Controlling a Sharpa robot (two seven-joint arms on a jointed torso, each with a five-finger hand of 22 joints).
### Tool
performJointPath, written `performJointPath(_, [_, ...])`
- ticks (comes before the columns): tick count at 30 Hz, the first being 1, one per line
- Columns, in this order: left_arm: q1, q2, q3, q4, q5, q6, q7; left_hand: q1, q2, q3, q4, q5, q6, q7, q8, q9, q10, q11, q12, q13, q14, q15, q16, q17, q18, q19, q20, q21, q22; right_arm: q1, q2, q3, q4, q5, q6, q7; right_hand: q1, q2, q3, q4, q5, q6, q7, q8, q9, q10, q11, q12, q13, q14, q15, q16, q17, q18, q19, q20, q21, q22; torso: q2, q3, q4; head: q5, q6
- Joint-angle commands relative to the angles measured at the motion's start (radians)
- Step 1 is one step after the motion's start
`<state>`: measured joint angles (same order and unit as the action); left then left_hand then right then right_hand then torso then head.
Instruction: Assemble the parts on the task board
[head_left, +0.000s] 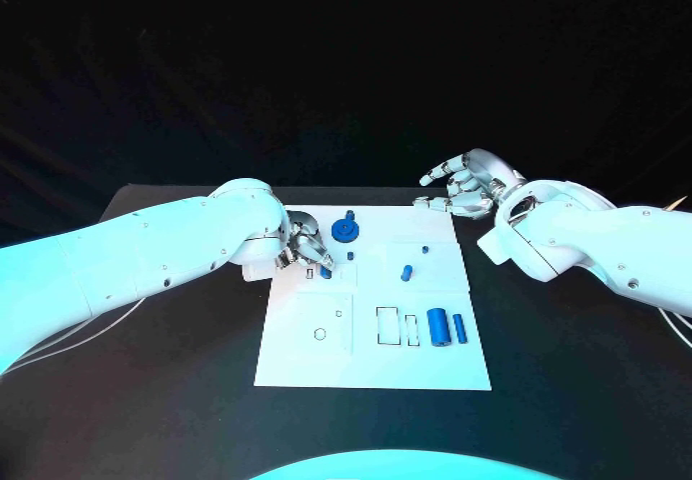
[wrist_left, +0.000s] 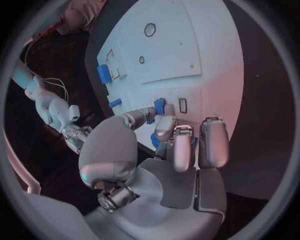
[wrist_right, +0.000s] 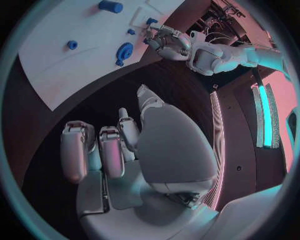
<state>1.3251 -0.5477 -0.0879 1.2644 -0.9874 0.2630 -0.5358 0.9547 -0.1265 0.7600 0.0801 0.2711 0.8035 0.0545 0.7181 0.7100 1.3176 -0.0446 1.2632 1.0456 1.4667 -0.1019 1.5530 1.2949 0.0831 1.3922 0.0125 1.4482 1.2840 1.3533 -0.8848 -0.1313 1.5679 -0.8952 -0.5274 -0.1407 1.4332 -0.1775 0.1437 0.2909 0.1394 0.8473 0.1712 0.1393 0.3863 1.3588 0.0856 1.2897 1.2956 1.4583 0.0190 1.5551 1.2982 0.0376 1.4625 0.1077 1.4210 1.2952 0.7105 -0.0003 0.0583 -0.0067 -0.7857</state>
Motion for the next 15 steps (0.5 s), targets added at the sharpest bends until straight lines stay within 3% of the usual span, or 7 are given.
performJointPath(1, [-0.005, 0.005, -0.003, 0.001, 0.004, 0.006, 0.001, 0.005, 0.054, -0.002, 0.004, 0.042, 0.161, -0.055, 0.118, 0.184, 0.054, -0.017, 0.006, 0.016, 0.104, -0.005, 0.018, 0.276, -0.027, 0.025, -0.006, 0.019, 0.020, 0.000, 0.000, 0.000, 0.002, -0.001, 0.001, 0.003, -0.016, 0.014, -0.003, -0.003, 0.003, 0.009, 0.000, 0.016, -0.007, -0.012, -0.001, -0.001, 0.026, 0.103, -0.010, -0.004, 0.237, 0.000, 0.041, 0.003, -0.011, 0.180, 0.000, -0.0001, -0.0001, -0.001, -0.002])
performJointPath(15, [-0.006, 0.009, -0.004, -0.004, 0.007, 0.005, 0.001, -0.004, 0.044, -0.058, 0.026, 0.038, 0.168, -0.057, 0.108, 0.187, 0.058, -0.019, 0.004, 0.019, 0.104, -0.007, 0.018, 0.276, -0.027, 0.027, -0.007, 0.019, 0.022, 0.000, 0.000, 0.000, 0.001, -0.001, 0.001, 0.005, -0.017, 0.014, -0.003, -0.003, 0.003, 0.010, -0.001, 0.017, -0.008, -0.012, -0.001, -0.001, 0.026, 0.102, -0.010, -0.004, 0.235, 0.000, 0.040, 0.003, -0.013, 0.179, -0.001, -0.0003, 0.0002, -0.004, -0.004])
